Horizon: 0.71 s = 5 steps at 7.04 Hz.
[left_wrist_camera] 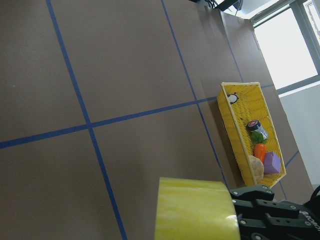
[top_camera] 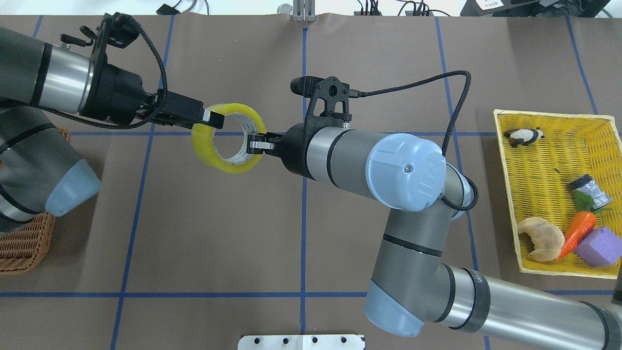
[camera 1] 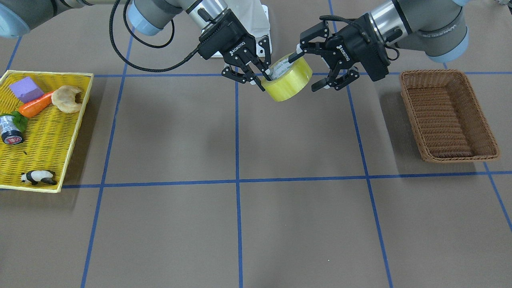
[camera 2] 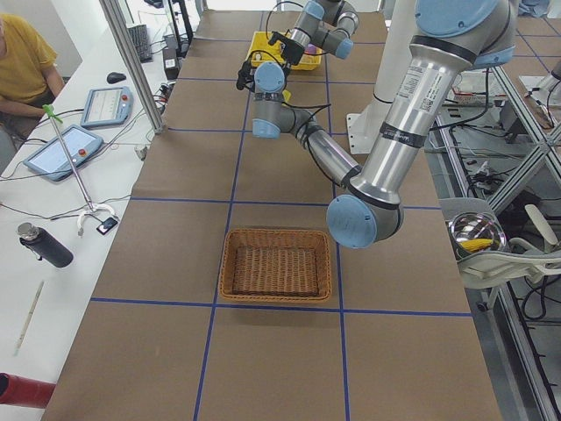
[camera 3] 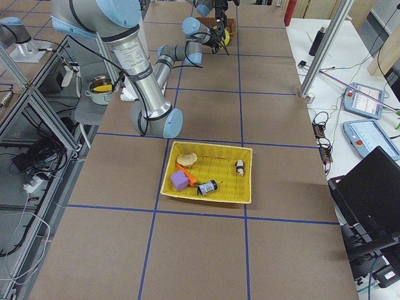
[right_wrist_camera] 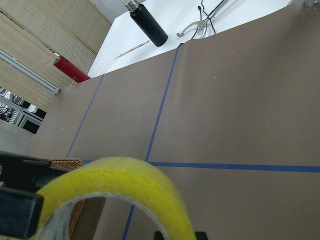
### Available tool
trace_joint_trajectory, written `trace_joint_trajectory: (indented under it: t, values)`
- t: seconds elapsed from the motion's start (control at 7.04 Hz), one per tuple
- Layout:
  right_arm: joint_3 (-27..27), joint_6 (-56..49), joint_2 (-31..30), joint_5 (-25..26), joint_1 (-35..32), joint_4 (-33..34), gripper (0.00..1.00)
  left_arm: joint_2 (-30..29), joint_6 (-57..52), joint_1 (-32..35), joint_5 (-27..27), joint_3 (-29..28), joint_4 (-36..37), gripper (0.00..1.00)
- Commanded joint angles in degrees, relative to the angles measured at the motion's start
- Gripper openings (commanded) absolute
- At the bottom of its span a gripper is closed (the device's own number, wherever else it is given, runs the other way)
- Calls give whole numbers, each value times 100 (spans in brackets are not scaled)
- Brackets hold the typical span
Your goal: Move tape to another basket
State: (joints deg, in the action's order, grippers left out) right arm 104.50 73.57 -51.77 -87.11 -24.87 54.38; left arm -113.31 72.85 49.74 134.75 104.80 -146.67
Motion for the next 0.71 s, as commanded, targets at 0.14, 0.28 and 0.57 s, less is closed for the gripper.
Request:
trace_joint_trajectory:
  t: [0.14, 0.28, 0.57]
  values:
    - [0, 0, 0, 10, -1, 11, 0, 72, 1, -87, -1, 40, -81, 98]
    - [0, 0, -9, 10, 8, 11, 0, 72, 1, -87, -1, 41, -116, 98]
    - [0, 0, -9, 10, 8, 11, 0, 72, 1, -96, -1, 49, -116, 98]
